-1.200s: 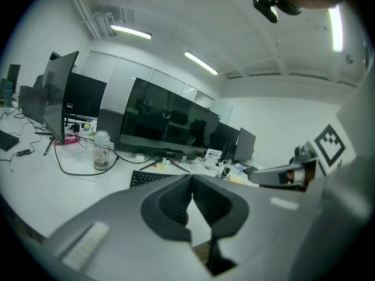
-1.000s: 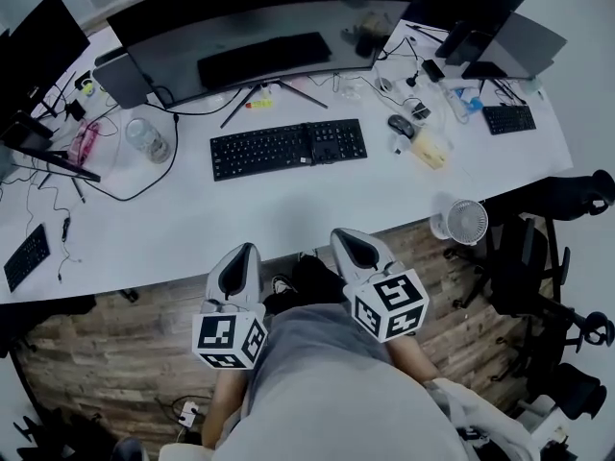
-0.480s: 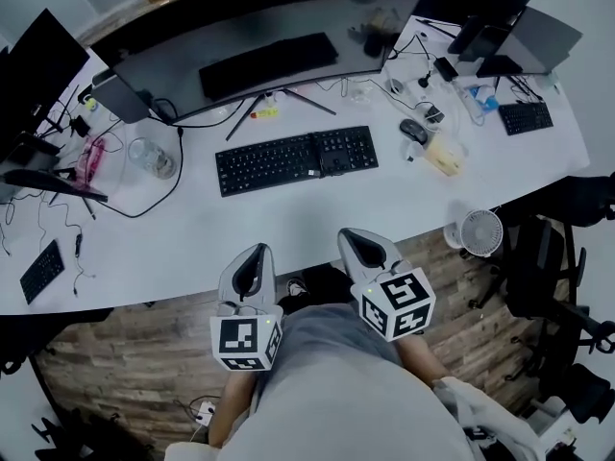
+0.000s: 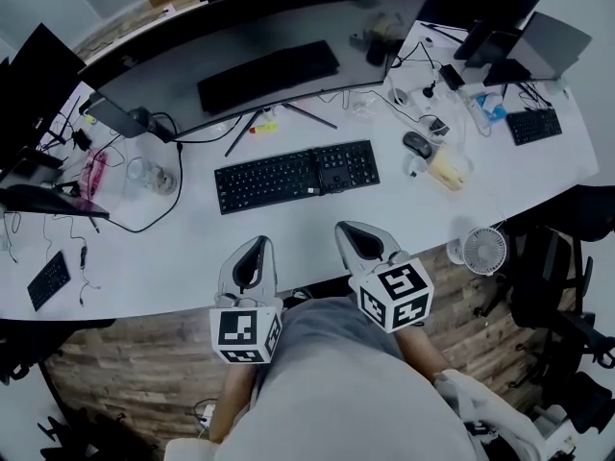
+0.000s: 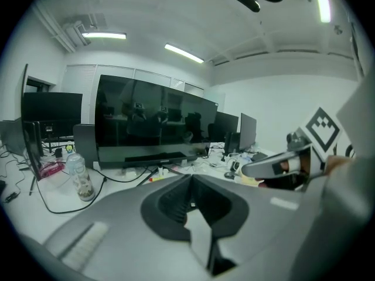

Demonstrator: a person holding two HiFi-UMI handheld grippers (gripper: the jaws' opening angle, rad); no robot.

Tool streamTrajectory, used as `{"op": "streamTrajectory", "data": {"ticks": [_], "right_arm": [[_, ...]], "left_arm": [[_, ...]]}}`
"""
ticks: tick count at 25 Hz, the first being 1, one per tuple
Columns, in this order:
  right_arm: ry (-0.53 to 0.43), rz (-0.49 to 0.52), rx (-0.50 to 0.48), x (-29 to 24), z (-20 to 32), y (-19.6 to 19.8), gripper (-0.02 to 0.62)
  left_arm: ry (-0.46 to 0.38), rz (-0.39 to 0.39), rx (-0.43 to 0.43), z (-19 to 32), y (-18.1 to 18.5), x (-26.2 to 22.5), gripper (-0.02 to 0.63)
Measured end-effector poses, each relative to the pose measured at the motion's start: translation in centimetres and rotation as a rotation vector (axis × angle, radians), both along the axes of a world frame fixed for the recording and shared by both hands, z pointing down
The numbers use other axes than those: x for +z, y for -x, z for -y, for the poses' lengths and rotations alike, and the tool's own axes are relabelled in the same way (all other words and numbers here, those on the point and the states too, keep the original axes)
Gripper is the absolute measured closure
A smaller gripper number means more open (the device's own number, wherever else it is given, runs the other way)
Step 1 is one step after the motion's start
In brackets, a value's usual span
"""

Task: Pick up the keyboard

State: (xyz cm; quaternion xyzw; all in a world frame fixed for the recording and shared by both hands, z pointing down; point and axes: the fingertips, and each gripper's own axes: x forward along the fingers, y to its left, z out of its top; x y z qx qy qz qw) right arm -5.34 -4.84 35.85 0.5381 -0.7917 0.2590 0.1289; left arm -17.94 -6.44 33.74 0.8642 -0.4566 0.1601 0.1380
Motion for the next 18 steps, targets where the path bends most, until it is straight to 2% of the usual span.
{"op": "streamTrajectory", "data": {"ticks": [18], "right_arm": [[0.072, 0.112, -0.087, 4.1, 4.6, -5.1, 0.600]], "left_arm": [[0.025, 0.095, -0.023, 5.2, -6.0, 3.4, 0.606]]}}
